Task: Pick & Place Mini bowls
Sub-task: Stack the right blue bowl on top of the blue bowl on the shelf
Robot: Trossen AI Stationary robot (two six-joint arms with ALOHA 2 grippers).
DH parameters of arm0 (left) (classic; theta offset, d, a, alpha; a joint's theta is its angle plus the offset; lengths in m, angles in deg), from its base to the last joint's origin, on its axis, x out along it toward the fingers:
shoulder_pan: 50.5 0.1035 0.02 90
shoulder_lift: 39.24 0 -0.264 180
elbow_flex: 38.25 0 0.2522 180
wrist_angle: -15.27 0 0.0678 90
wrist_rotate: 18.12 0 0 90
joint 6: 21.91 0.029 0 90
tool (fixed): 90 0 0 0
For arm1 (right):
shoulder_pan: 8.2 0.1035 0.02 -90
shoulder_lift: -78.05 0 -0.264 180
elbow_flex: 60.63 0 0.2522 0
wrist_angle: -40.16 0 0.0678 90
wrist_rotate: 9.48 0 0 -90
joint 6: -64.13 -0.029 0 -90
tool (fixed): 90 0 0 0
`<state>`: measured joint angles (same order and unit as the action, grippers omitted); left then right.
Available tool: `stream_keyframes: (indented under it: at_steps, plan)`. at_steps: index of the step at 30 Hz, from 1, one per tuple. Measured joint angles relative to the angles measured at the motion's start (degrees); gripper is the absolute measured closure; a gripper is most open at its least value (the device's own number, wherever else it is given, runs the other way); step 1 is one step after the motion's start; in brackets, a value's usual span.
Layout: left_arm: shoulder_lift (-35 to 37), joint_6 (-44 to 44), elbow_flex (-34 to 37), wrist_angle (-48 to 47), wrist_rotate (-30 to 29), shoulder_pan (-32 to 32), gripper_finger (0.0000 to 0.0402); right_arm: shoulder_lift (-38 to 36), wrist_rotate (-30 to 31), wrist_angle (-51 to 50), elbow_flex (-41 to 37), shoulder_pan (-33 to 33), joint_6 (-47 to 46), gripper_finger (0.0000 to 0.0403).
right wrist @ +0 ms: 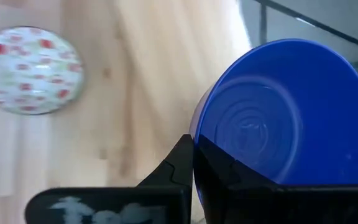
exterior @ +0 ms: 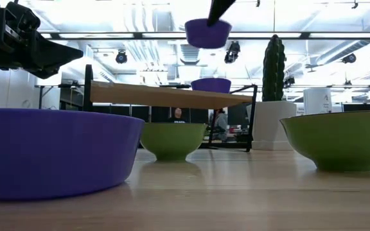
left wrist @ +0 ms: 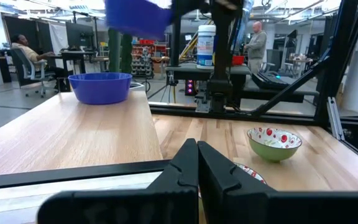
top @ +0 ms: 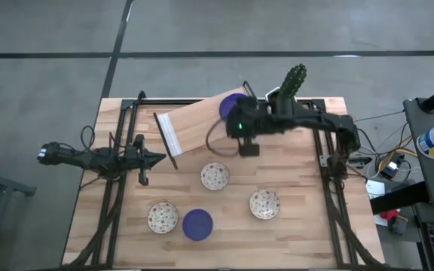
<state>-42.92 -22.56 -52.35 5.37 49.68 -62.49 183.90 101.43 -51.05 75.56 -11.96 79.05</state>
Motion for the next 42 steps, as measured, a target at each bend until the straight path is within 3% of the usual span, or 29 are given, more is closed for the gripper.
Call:
stream_keyframes:
  at_steps: [7,15,19,42]
  plan:
    - [0.0,0.0,0.0,0.0,0.0,0.0,0.0402,0.1,-7.6,1.0,-0.4,-10.0,3.1,0.0394]
    - [0.0,0.0,0.0,0.0,0.0,0.0,0.0402,0.2,-10.7,3.6,-1.0,-16.1,4.6,0.0394]
    - [0.0,0.0,0.0,0.0,0.0,0.0,0.0402,0.2,-13.5,5.9,-2.1,-17.0,4.8,0.0394]
    - [0.0,0.0,0.0,0.0,0.0,0.0,0.0402,0.2,-13.4,12.1,-14.6,-18.2,9.3,0.0394]
